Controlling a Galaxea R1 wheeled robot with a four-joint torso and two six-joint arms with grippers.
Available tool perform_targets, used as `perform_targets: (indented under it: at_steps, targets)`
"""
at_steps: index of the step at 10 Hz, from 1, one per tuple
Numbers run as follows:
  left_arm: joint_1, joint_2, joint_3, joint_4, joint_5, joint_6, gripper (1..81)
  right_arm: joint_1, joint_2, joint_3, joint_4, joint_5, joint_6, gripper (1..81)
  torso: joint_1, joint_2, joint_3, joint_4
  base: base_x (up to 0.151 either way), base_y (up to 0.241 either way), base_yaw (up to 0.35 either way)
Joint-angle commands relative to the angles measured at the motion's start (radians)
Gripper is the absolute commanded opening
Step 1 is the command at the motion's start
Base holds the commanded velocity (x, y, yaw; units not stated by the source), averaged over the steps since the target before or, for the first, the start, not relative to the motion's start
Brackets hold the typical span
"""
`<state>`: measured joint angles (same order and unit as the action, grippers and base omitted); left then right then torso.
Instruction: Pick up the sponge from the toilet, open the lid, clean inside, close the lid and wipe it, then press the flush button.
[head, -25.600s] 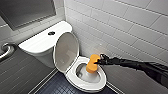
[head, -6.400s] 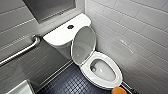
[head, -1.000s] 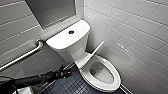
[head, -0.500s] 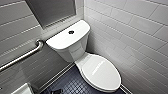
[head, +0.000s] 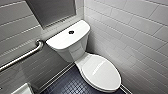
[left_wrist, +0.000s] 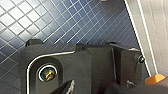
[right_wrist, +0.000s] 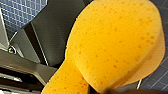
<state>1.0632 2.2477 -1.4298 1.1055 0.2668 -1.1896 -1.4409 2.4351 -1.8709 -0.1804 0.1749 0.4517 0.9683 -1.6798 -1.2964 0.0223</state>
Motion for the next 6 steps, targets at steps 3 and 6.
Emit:
perform_targets:
  at_steps: [3,6]
  targets:
    - [0.12,0.041,-0.115,0.073,0.051,0.001,81.1,-0.02,-0.04,0.033,-0.033,-0.057,-0.002,1.0,0.0,0.0,0.0,0.0,0.0,0.0,0.0]
    - [0.182,0.063,-0.136,0.025,0.069,0.01,81.1,-0.016,-0.04,0.036,-0.033,-0.055,-0.002,1.0,0.0,0.0,0.001,0.0,0.0,0.0,0.0]
